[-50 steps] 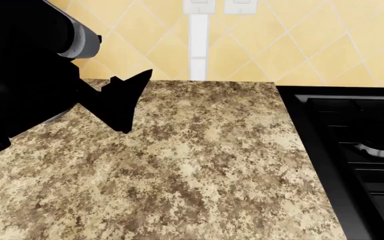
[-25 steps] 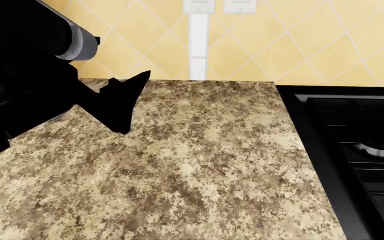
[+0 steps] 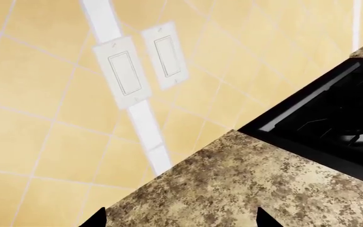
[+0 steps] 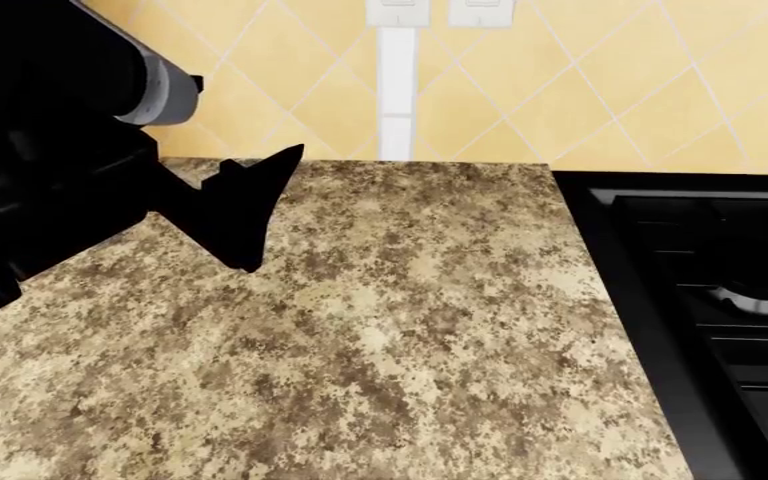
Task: Pick the lemon, kiwi from the counter and place them in the cabinet. Then close the cabinet.
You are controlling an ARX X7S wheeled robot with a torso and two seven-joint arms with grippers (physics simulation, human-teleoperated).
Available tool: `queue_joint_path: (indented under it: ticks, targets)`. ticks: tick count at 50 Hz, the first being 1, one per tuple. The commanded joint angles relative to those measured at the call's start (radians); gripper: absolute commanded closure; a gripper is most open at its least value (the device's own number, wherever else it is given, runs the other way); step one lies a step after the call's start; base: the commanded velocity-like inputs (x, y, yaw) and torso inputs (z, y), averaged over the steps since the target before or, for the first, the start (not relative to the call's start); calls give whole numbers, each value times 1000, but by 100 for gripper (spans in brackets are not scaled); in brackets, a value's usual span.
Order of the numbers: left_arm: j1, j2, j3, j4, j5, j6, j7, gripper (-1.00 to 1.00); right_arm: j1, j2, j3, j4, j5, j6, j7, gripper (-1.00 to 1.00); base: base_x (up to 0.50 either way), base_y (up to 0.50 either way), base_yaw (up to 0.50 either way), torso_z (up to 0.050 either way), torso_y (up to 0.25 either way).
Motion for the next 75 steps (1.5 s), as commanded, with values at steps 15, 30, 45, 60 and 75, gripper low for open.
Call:
queue_joint_path:
  ticks: [15,30,45,60,75]
  targets:
    - [-20,-9,13,1,-20,5,-4,-100,29,-128,-240,228,-141,138,-173,-100,2,2,3,1,-2]
    - [-19,-13,20,4,-15,14,4,-100,97,-166,-390,327,-271,252,-248,-100,3,0,0,0,-7]
    - [-23,-21,25,6,-25,20,-2,-100,157,-200,-613,395,-454,392,-323,-100,4,0,0,0,-10]
    - [-28,-26,32,7,-27,24,-5,-100,197,-238,-783,457,-598,457,-398,-100,3,-1,0,0,-10]
    - [-25,-36,39,7,-8,29,16,-100,216,-294,-867,588,-702,438,-453,-100,4,-2,-1,0,-9]
